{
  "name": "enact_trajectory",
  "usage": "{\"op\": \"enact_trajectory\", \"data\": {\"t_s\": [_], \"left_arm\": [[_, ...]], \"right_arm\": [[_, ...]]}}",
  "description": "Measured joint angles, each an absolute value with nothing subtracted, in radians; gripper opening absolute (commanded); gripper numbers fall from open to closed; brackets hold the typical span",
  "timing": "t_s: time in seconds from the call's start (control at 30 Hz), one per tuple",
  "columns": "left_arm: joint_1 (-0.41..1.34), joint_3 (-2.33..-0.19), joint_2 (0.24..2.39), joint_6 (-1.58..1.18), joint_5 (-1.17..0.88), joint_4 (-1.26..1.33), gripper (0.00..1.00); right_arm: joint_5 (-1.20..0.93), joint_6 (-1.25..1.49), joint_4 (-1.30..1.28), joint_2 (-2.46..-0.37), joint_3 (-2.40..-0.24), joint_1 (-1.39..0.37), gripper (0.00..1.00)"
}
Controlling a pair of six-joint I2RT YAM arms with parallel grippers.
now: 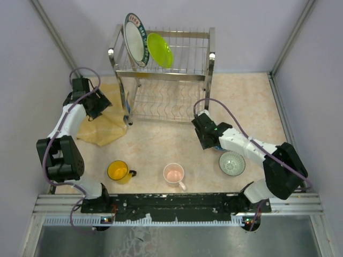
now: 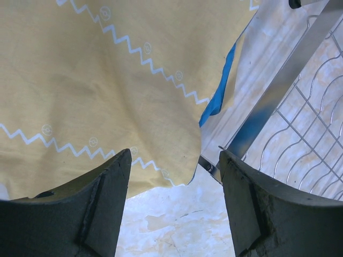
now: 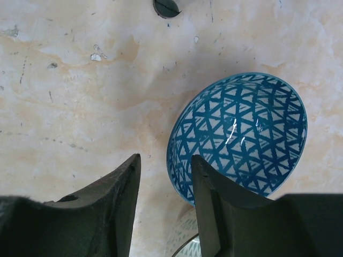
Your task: Load the mixed dishes into the dish rack
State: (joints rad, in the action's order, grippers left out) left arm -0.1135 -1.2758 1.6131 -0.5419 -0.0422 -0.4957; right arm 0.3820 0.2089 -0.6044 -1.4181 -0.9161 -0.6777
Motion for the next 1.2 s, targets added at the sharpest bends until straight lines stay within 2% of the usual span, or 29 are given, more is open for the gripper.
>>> {"op": "enact_trajectory", "data": {"t_s": [0.23, 0.4, 0.5, 0.53, 0.83, 1.0, 1.2], "left_arm": [[-0.126, -1.274, 1.613, -0.542, -0.037, -0.495, 0.73], [-0.137, -1.266, 1.613, -0.542, -0.035, -0.493, 0.73], [-0.142, -1.261, 1.613, -0.541, -0.033, -0.493, 0.73], [-0.142, -1.261, 1.613, -0.541, -0.033, -0.494, 0.73], [-0.143, -1.259, 1.613, -0.542, -0.032, -0.493, 0.73], [-0.144, -1.247, 1.612, -0.542, -0.033, -0.490, 0.73], [-0.145, -1.241, 1.605, -0.542, -0.034, -0.489, 0.73]], "right_arm": [[0.400, 0.205, -0.564, -1.483, -0.916, -0.675, 0.34], [0.406, 0.201, -0.538, -1.520, -0.903, -0.664, 0.19], [0.421, 0.200, -0.538, -1.533, -0.895, -0.661, 0.03], [0.425, 0.198, -0.538, -1.534, -0.894, -0.660, 0.00], [0.409, 0.191, -0.576, -1.529, -0.915, -0.658, 0.00], [0.290, 0.202, -0.651, -1.490, -1.003, -0.658, 0.00], [0.051, 0.237, -0.676, -1.467, -1.173, -0.661, 0.00]]}}
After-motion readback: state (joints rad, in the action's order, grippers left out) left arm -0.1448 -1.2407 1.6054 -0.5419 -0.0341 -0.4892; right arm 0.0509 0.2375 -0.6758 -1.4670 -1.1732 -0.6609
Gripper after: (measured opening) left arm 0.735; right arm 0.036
